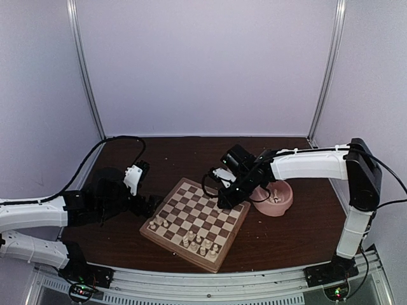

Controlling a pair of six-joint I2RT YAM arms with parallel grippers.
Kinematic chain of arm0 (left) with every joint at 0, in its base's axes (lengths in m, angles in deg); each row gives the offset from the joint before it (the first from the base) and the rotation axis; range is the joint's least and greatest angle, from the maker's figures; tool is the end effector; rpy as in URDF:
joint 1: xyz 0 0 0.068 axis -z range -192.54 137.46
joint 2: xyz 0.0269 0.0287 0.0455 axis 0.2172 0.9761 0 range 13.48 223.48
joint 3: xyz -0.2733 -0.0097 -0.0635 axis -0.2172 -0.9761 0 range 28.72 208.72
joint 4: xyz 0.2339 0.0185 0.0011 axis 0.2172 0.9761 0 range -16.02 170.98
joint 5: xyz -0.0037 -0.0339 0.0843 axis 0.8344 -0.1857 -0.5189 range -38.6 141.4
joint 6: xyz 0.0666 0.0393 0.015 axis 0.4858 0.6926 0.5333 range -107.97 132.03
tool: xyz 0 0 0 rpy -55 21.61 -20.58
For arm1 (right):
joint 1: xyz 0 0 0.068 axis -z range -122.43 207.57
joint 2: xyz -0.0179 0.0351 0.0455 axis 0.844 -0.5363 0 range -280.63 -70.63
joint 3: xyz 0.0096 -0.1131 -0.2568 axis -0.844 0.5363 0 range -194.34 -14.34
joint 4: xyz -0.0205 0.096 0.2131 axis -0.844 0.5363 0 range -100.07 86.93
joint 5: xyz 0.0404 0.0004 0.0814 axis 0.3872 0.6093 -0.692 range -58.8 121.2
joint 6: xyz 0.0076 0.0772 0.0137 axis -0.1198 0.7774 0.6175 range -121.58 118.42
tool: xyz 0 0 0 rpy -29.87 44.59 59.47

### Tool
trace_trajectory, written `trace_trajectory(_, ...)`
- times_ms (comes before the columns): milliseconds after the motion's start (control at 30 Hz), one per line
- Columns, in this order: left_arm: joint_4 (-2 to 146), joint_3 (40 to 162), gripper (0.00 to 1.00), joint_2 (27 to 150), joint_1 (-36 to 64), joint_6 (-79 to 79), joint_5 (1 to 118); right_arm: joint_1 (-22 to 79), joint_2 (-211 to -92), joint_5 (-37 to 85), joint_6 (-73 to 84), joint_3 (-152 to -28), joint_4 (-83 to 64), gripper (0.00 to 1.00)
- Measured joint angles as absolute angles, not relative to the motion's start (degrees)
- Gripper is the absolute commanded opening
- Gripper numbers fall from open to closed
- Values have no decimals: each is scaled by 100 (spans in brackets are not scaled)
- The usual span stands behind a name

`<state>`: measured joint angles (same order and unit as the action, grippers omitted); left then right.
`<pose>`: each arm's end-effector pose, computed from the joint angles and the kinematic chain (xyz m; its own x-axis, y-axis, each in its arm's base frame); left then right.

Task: Set up the chess pieces on the board
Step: Place the knight on the chessboard.

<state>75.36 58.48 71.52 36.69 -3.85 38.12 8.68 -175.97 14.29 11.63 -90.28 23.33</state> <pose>0.1529 -0.1536 0.2257 -0.4767 0.1452 -0.8670 0.4952 0.8592 -0.1284 0.2305 0.2941 0.1989 -0.7541 -0.5315 -0.3858 -0.6532 0.6682 0.3563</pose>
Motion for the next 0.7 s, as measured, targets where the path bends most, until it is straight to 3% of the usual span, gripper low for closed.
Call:
trace_trajectory(200, 7536, 5848, 98, 7141, 3669, -388, 3906, 774, -17605, 1403, 1191, -8650, 1936, 27)
trace_trajectory(400, 7554, 5852, 98, 7143, 3669, -388, 3976, 724, -17603, 1451, 1266, -8425, 1588, 48)
trace_trajectory(700, 7604, 5937, 98, 7170, 3669, -462, 4055, 676, -16827, 1762, 1220, -7758, 1212, 50)
